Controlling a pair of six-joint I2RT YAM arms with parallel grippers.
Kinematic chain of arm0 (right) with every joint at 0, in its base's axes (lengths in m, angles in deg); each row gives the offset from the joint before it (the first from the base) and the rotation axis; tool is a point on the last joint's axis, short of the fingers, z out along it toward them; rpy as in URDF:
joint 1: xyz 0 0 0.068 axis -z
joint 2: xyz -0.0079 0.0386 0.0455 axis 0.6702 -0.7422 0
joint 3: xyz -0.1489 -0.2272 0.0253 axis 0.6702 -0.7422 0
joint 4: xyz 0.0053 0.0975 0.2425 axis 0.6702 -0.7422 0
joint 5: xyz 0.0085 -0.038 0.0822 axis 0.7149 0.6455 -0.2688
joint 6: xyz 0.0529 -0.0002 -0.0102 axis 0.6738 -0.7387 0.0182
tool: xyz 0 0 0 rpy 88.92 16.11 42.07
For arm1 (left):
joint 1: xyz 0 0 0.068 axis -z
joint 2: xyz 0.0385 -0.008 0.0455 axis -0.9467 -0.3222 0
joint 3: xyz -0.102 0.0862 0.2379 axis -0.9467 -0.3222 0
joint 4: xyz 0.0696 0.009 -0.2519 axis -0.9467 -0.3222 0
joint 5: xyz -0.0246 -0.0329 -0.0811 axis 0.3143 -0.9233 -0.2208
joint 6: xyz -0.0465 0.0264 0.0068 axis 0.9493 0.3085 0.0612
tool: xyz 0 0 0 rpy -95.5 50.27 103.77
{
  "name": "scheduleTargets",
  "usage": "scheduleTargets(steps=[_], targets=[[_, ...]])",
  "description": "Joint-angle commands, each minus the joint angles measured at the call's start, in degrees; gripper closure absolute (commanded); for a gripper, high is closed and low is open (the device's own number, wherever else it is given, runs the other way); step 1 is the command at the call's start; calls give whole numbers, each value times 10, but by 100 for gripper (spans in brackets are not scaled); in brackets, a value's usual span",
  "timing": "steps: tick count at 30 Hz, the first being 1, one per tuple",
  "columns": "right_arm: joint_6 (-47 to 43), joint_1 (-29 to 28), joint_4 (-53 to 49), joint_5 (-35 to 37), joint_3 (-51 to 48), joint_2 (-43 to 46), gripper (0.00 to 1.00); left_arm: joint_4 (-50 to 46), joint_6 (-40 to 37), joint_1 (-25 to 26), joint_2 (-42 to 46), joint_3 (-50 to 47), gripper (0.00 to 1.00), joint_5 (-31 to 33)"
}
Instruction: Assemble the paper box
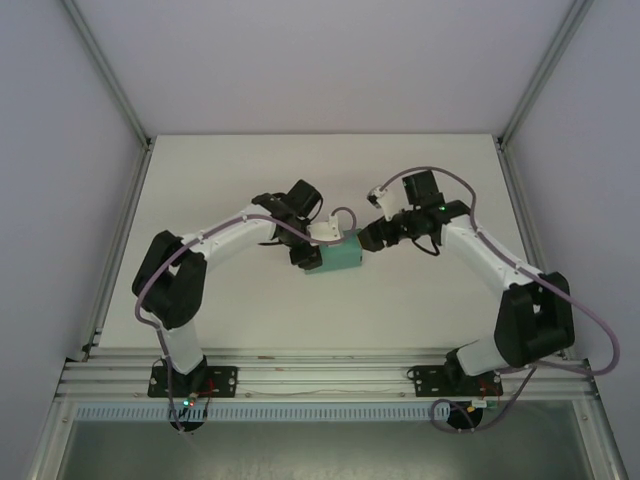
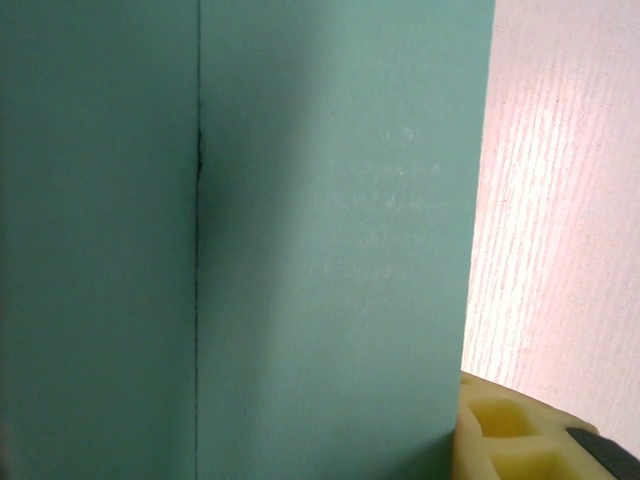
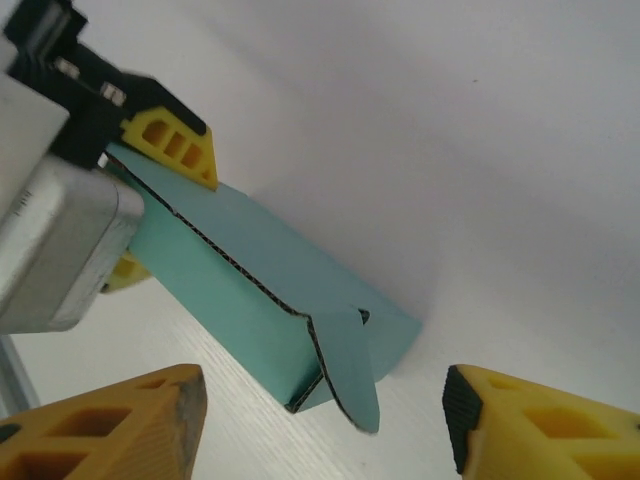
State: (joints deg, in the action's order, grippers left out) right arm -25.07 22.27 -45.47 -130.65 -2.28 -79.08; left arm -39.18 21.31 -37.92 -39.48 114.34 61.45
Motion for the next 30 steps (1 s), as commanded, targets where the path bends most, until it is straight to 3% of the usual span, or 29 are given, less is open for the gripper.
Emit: scheduleTargets(steps=[1, 9, 16, 19, 23, 27, 30], targets=[[-56, -16, -42, 26, 46, -22, 43, -36, -11, -2, -18, 24, 65, -12], [-68, -18, -92, 30, 96, -74, 78, -41, 0, -2, -24, 36, 65, -7], [-26, -23, -75, 66, 67, -51, 80, -40, 25, -2, -33, 52, 65, 2], [-1, -25, -51, 66, 58, -41, 93, -44, 27, -2, -37, 62, 65, -2], [77, -43, 4, 75, 34, -20, 98, -35, 41, -2, -38, 63, 64, -3], [260, -51, 108, 129, -16, 8, 100, -29, 49, -2, -37, 62, 63, 0], [339, -75, 183, 173, -74, 37, 100, -28, 51, -2, -36, 63, 62, 1]])
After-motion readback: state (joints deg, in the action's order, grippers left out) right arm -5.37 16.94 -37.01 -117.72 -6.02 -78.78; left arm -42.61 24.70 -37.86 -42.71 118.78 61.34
